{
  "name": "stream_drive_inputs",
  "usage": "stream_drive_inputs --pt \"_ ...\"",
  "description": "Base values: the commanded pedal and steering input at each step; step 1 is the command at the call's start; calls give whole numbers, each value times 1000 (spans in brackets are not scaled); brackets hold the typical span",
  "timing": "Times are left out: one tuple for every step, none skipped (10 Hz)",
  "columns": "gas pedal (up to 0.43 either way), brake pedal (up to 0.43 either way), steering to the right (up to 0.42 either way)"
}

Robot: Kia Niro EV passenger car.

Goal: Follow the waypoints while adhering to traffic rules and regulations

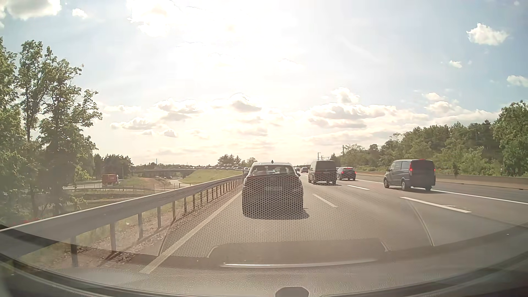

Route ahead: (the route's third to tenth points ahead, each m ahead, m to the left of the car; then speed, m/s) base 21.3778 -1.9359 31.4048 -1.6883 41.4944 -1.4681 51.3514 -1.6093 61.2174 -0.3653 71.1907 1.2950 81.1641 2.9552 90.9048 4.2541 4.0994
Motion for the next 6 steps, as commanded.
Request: stream_drive_inputs --pt "79 0 10" --pt "87 0 10" --pt "87 0 10" --pt "87 0 9" --pt "87 0 9" --pt "87 0 9"
